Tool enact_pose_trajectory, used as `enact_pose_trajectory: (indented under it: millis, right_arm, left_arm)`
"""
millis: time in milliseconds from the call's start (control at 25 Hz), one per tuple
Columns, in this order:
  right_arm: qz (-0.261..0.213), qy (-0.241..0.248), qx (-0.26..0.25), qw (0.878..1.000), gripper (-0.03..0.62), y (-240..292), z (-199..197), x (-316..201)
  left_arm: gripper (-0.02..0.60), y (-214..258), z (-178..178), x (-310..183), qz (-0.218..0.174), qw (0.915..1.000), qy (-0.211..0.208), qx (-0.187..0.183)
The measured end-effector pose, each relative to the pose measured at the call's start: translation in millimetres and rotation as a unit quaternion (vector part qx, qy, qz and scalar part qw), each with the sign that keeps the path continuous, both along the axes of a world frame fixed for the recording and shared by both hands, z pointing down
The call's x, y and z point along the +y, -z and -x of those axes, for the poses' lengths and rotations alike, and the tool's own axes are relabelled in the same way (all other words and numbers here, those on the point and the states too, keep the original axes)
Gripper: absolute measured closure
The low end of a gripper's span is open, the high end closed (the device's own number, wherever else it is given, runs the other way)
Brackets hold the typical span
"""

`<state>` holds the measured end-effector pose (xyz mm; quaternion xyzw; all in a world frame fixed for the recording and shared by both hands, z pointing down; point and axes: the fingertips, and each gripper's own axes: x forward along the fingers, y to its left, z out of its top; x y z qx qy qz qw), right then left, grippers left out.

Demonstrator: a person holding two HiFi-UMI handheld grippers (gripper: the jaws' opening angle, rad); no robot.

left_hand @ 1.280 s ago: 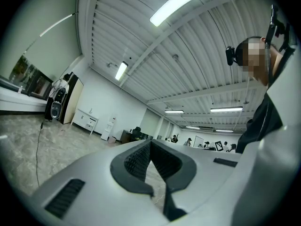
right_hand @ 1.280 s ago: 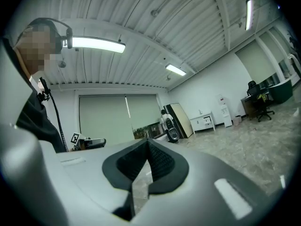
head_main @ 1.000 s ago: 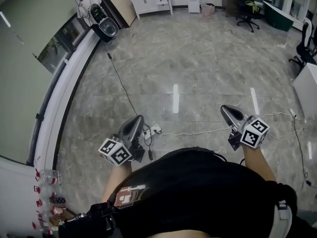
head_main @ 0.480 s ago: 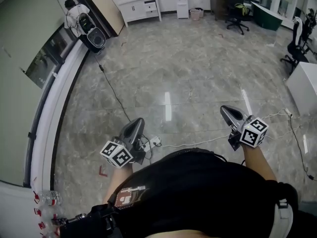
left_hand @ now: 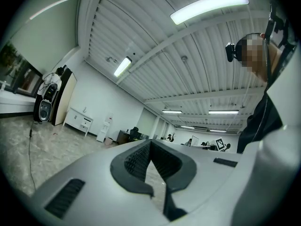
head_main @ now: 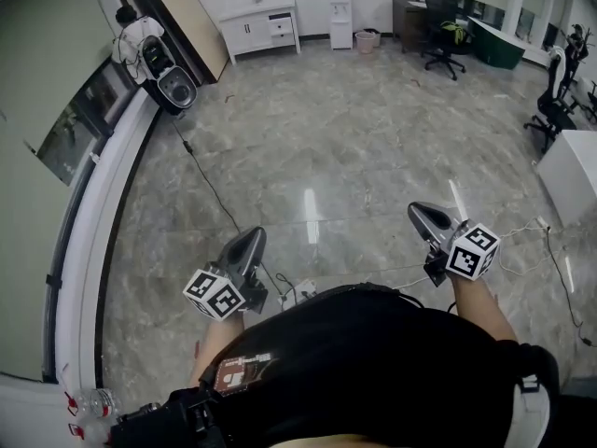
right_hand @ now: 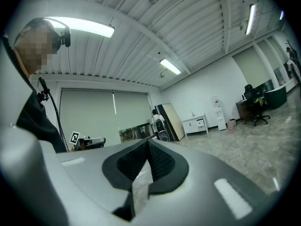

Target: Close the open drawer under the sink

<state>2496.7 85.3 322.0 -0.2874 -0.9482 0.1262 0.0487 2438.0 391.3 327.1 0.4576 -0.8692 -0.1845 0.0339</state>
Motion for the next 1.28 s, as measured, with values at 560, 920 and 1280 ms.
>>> enact_pose_trajectory:
  millis: [560,920,1280]
  right_arm:
    - [0.005,0.066,0.027,0.997,0.603,-23.0,158.1,-5.8]
    - [0.004,0.157,0.016,0.987,0.603,-9.3,313.4,-59.2]
    - [0.010,0.169,0.022,0.985,0.603,-12.6,406.1,-135.2]
  left_arm:
    - [0.591,-20.5,112.6,1.2,0.012,0.9973,0.068,0.022]
    - [0.591,-4.6,222.6,-57.3,0.007,0.9878,0.155,0.015]
    - [0.591,-0.1,310.1,-140.7,0.015,0.9870,0.158,0.027]
